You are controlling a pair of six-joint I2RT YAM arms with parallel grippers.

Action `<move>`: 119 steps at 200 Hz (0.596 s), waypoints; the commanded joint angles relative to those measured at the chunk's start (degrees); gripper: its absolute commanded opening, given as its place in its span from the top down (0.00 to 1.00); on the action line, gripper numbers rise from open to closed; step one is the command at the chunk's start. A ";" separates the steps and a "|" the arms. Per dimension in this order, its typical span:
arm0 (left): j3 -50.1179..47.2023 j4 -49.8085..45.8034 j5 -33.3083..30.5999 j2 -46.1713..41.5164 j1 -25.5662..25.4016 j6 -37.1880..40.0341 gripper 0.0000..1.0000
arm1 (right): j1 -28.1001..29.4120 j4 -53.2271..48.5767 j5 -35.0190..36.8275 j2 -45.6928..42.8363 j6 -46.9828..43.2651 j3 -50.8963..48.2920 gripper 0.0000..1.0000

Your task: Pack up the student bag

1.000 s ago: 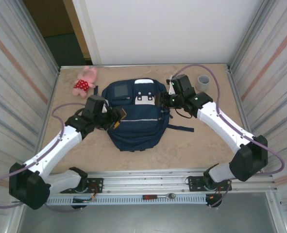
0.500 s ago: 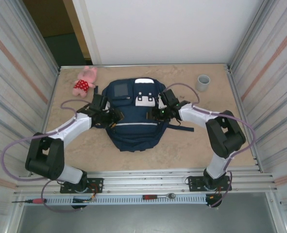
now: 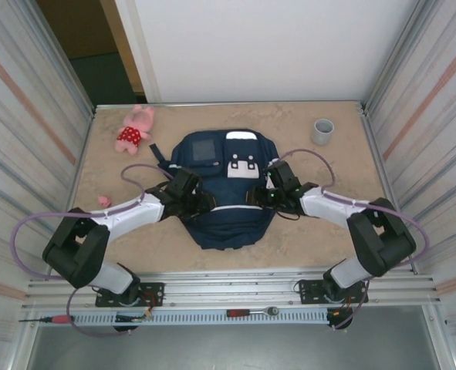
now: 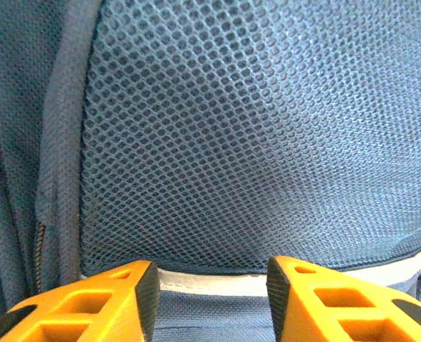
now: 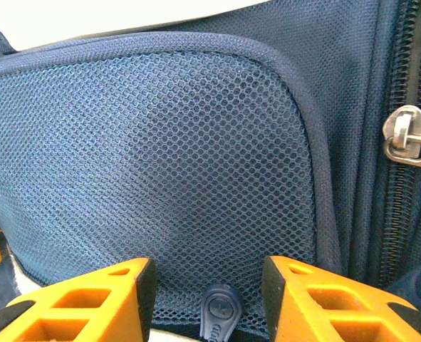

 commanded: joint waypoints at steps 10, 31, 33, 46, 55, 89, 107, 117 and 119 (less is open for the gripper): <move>5.44 -11.59 -0.50 -2.10 0.10 2.25 0.44 | 0.11 -15.59 2.05 -8.03 0.23 -0.09 0.51; 9.18 -15.80 -1.13 -6.24 5.28 4.78 0.24 | -2.94 -20.90 2.80 -13.61 -2.55 5.14 0.41; 9.29 -15.98 -1.01 -6.68 5.89 5.06 0.23 | -3.40 -21.06 2.80 -13.99 -2.82 5.52 0.40; 9.54 -16.25 -0.31 -8.95 11.42 7.87 0.16 | -6.88 -21.15 2.32 -14.78 -5.05 8.03 0.35; 9.00 -14.91 -0.86 -10.49 14.92 11.41 0.13 | -9.19 -20.24 2.27 -14.16 -7.44 9.55 0.31; 2.35 -3.22 -13.21 -20.36 22.88 29.05 0.01 | -17.42 -13.94 11.89 -10.77 -19.17 10.88 0.01; -6.95 10.49 -21.78 -27.24 23.02 40.73 0.01 | -22.90 -6.26 13.06 -11.50 -23.95 6.82 0.01; -12.04 17.89 -24.74 -29.92 23.02 45.60 0.01 | -26.19 -1.75 12.01 -12.11 -26.05 3.78 0.01; -12.91 19.30 -25.39 -30.29 23.02 46.33 0.01 | -26.68 -1.00 11.89 -12.36 -26.47 3.24 0.01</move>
